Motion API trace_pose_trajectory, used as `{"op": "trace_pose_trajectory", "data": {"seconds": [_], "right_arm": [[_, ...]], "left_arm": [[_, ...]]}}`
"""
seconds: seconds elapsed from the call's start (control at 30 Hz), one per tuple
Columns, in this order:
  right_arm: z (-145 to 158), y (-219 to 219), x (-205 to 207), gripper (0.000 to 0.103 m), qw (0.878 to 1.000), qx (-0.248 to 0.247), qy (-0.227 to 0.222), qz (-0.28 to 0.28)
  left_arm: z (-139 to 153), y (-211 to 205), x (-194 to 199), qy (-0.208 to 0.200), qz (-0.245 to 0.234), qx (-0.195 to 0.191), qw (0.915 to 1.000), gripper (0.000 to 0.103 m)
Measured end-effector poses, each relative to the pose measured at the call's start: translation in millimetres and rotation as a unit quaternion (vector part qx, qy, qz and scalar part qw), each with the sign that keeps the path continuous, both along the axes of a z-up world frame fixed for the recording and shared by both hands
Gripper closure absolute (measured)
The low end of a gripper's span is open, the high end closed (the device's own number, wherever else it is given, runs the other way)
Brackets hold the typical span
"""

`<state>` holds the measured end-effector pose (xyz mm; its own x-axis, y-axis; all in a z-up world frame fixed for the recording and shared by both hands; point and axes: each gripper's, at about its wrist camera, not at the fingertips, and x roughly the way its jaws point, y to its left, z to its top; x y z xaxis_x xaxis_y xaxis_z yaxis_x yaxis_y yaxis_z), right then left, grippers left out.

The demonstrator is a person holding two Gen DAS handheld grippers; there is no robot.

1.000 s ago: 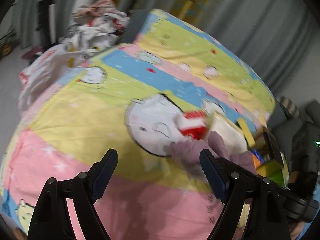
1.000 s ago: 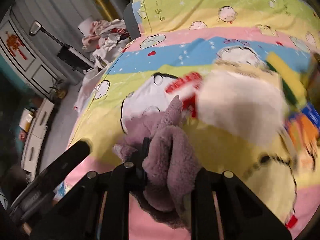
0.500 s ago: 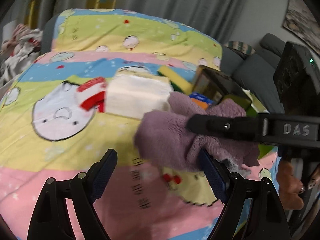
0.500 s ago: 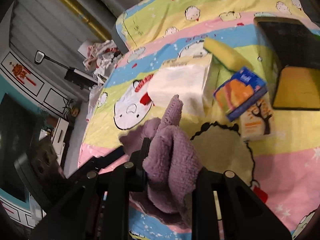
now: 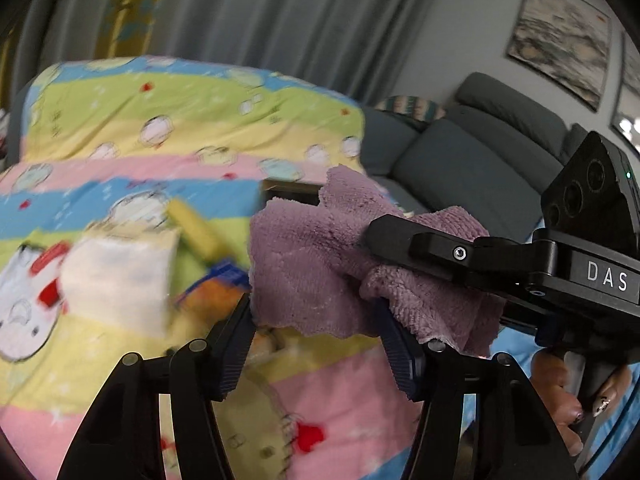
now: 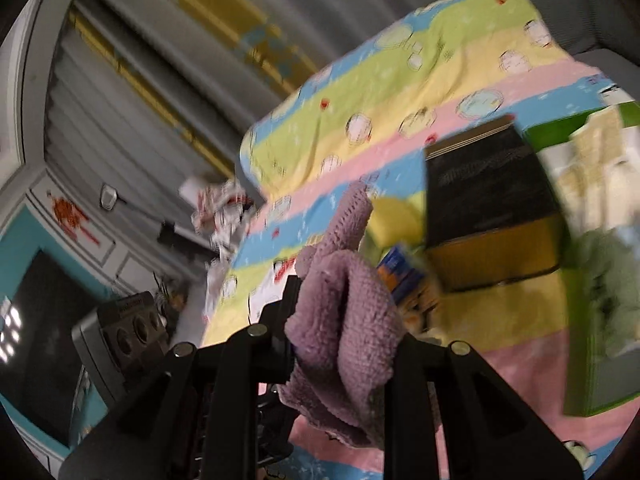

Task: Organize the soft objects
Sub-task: 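Lift the mauve cloth and carry it over the white box with the right tool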

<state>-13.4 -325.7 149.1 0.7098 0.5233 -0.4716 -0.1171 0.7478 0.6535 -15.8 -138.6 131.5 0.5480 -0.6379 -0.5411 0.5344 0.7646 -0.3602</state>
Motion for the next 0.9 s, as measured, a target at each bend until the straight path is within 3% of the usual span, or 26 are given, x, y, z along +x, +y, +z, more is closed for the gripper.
{"op": "trace_pose_trajectory", "data": {"seconds": [0.33,0.47,0.7,0.9], "right_arm": [[31,-85,-8,0.082,0.994,0.030,-0.044,-0.092],[36,-113,-1,0.081,0.989,-0.009,-0.039,-0.145],[13,-151,3,0.081,0.971,-0.059,0.003,-0.232],[-11,-177,13,0.081,0.962,-0.055,0.043,-0.266]], "left_arm": [[39,-92,20,-0.021,-0.061,-0.002,0.9979,0.042],[42,-133,38,-0.014,-0.086,0.005,0.9962,0.042],[13,-194,62,0.028,-0.127,0.029,0.9911,0.042],[-11,-218,67,0.050,-0.138,0.049,0.9879,0.042]]}}
